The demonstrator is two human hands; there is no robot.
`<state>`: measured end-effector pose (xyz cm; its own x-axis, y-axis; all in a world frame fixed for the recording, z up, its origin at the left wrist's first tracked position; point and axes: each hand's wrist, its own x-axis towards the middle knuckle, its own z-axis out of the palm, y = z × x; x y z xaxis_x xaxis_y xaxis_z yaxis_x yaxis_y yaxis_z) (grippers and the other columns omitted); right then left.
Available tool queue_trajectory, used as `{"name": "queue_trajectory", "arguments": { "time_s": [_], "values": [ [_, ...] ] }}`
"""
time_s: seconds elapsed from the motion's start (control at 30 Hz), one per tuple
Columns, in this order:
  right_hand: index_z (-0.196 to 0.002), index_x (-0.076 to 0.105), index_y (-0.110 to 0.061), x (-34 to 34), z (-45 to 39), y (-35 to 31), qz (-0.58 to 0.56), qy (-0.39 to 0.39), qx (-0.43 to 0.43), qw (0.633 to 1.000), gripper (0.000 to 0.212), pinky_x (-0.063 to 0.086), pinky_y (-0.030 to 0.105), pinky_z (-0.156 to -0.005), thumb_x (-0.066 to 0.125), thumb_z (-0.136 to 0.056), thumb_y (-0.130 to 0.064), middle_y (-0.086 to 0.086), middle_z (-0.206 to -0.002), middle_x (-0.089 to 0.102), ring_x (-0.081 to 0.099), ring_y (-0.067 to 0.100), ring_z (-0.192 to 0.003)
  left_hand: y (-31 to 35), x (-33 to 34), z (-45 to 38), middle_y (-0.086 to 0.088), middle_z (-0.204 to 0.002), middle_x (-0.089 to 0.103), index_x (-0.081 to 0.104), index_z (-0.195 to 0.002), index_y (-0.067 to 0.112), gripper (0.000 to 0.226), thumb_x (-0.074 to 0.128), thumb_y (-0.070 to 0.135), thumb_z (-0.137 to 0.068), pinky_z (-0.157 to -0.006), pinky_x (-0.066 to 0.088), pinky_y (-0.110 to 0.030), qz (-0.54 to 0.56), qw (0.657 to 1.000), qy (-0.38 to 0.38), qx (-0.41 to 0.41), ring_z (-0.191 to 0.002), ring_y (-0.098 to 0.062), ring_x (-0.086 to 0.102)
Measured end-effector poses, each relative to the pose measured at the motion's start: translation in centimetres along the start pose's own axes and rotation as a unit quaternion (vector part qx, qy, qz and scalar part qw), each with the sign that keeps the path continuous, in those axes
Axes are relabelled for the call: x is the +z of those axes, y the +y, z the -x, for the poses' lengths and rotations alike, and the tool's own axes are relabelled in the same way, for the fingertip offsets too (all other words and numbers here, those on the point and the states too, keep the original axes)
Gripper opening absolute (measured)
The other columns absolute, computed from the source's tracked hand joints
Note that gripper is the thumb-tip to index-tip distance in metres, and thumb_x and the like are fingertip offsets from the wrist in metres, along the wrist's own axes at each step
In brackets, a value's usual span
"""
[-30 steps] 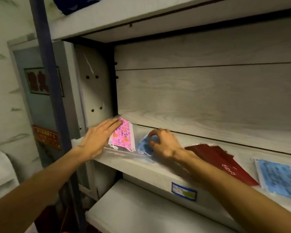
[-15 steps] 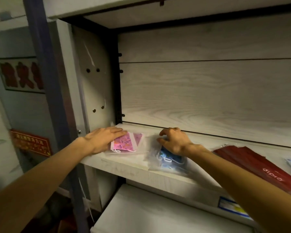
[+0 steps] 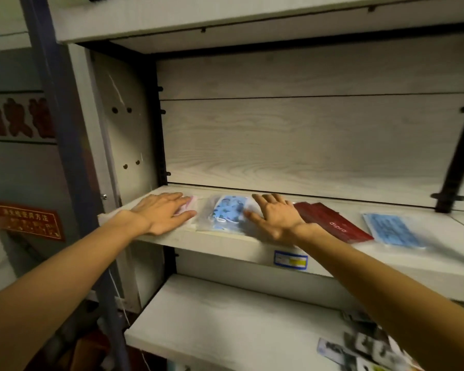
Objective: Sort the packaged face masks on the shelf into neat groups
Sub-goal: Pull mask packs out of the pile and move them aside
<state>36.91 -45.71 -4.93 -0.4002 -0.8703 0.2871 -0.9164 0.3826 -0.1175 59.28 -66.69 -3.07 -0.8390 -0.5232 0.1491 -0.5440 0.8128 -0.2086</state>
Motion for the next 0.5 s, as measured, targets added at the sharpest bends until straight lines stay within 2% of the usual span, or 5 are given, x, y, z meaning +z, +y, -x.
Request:
{"name": "queue_trajectory", "arguments": {
  "time_s": [0.07, 0.17, 0.3, 0.37, 0.5],
  "values": [
    [-0.157, 0.024, -0.020, -1.2, 4.1, 1.6, 0.008, 0.001, -0.003, 1.000, 0.073, 0.025, 0.048, -0.117, 0.027, -0.100, -0.065, 0.011, -0.158, 0.035, 0.027, 0.032, -0.146, 3.9, -0.6, 1.6, 0.002, -0.167, 0.027, 0.026, -0.160, 0.030, 0.076, 0.020, 0.073, -0.097, -0.124, 0.023, -0.040, 0.010, 1.000, 0.010, 0.012, -0.152, -0.021, 0.028],
    [-0.156, 0.026, -0.023, -3.0, 10.4, 4.5, 0.002, 0.014, 0.004, 1.000, 0.069, 0.028, 0.048, -0.117, 0.030, -0.101, -0.063, 0.011, -0.156, 0.037, 0.030, 0.032, -0.144, 10.3, -1.9, 4.4, 0.000, -0.163, 0.035, 0.035, -0.156, 0.029, 0.077, 0.020, 0.074, -0.096, -0.119, 0.031, -0.041, 0.031, 0.998, 0.033, 0.041, -0.147, -0.023, 0.037],
    [-0.153, 0.031, -0.018, -5.0, 18.2, 8.7, 0.031, 0.039, 0.036, 0.998, 0.069, 0.031, 0.046, -0.116, 0.032, -0.101, -0.062, 0.012, -0.153, 0.041, 0.034, 0.032, -0.142, 19.3, -4.1, 7.6, 0.002, -0.148, 0.052, 0.046, -0.146, 0.030, 0.080, 0.014, 0.079, -0.092, -0.107, 0.043, -0.040, -0.014, 0.992, 0.053, 0.113, -0.133, -0.023, 0.051],
    [-0.151, 0.034, -0.018, -6.1, 21.8, 10.9, 0.033, 0.057, 0.044, 0.997, 0.067, 0.034, 0.044, -0.113, 0.033, -0.100, -0.062, 0.011, -0.151, 0.044, 0.038, 0.031, -0.139, 23.3, -5.1, 8.6, 0.004, -0.145, 0.053, 0.047, -0.145, 0.031, 0.080, 0.013, 0.080, -0.091, -0.103, 0.043, -0.040, -0.007, 0.988, 0.064, 0.137, -0.130, -0.022, 0.053],
    [-0.149, 0.040, -0.022, -8.8, 29.1, 15.7, 0.044, 0.065, 0.058, 0.995, 0.061, 0.039, 0.042, -0.109, 0.038, -0.101, -0.059, 0.007, -0.149, 0.048, 0.045, 0.027, -0.135, 31.2, -6.9, 10.4, 0.004, -0.143, 0.056, 0.047, -0.145, 0.032, 0.088, 0.007, 0.083, -0.086, -0.104, 0.045, -0.040, 0.007, 0.978, 0.087, 0.191, -0.128, -0.022, 0.055]
  ]
}}
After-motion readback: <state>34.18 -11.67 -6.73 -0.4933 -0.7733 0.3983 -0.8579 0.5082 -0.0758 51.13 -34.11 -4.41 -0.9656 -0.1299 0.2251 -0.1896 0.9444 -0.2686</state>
